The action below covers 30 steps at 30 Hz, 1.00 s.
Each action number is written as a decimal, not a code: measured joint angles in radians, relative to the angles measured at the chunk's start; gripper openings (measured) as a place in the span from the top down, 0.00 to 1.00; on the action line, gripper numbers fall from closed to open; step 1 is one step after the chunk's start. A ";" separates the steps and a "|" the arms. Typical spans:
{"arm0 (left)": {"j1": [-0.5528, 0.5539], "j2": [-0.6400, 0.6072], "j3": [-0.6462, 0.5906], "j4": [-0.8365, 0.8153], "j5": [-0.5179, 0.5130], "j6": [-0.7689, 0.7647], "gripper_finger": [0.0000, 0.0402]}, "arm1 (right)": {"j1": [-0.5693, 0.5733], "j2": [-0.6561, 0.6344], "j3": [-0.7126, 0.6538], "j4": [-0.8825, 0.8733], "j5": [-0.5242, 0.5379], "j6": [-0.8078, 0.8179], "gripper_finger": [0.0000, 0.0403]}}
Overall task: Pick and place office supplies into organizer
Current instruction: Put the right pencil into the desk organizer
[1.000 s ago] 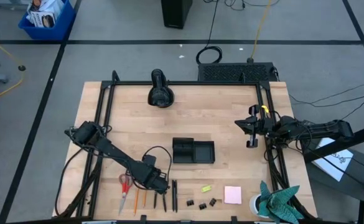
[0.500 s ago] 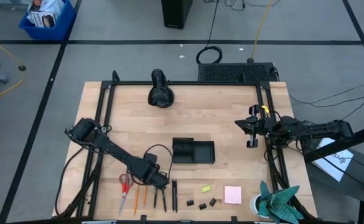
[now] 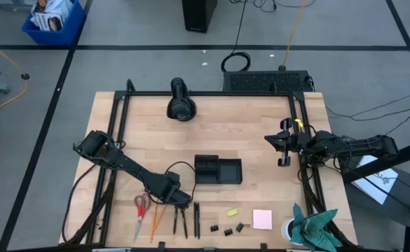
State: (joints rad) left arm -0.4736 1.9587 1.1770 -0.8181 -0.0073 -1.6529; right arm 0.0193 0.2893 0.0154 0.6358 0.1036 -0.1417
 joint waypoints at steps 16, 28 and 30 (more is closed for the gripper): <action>-0.049 -0.050 -0.017 -0.046 -0.410 -0.007 0.98 | 0.000 0.000 0.000 0.000 0.000 -0.002 1.00; -0.139 -0.259 -0.011 -0.142 -0.821 -0.060 0.97 | 0.000 0.001 0.000 0.000 0.000 -0.002 1.00; -0.145 -0.289 -0.011 -0.079 -0.933 0.030 0.99 | 0.000 0.001 0.000 0.000 0.000 -0.003 1.00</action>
State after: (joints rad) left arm -0.6183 1.6697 1.1664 -0.8973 -0.9404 -1.6225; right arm 0.0193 0.2901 0.0154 0.6354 0.1032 -0.1448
